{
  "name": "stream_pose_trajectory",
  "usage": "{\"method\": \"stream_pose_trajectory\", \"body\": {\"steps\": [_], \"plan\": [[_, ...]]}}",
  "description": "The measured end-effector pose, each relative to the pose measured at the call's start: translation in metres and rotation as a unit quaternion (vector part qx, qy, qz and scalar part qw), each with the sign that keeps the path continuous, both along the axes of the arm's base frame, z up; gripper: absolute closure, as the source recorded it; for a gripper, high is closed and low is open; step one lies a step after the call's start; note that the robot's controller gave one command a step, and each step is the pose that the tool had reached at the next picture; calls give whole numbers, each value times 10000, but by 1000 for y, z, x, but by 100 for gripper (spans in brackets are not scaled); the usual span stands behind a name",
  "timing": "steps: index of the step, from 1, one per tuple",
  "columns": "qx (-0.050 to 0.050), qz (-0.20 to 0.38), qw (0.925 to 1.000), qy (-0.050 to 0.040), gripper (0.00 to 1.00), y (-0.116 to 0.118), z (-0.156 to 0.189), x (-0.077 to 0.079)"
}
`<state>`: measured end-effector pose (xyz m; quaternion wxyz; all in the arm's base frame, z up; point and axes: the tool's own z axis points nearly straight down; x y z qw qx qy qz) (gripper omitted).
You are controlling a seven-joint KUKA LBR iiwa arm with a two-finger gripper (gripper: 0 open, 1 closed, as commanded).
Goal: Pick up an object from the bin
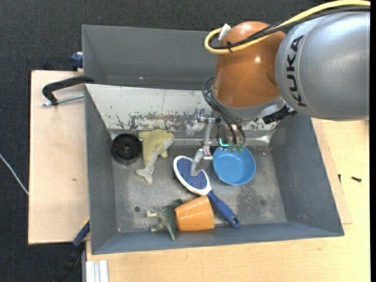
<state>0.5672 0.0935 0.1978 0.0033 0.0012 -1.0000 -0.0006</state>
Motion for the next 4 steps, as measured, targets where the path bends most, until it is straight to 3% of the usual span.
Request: {"method": "stream_pose_trajectory", "body": {"steps": [1, 2, 4], "plan": [[16, -1299, 9915, -64, 0, -26, -113, 16], [22, -1954, 9807, -33, 0, -24, -123, 24], [5, -1932, 9811, -46, 0, -21, -120, 26]]}}
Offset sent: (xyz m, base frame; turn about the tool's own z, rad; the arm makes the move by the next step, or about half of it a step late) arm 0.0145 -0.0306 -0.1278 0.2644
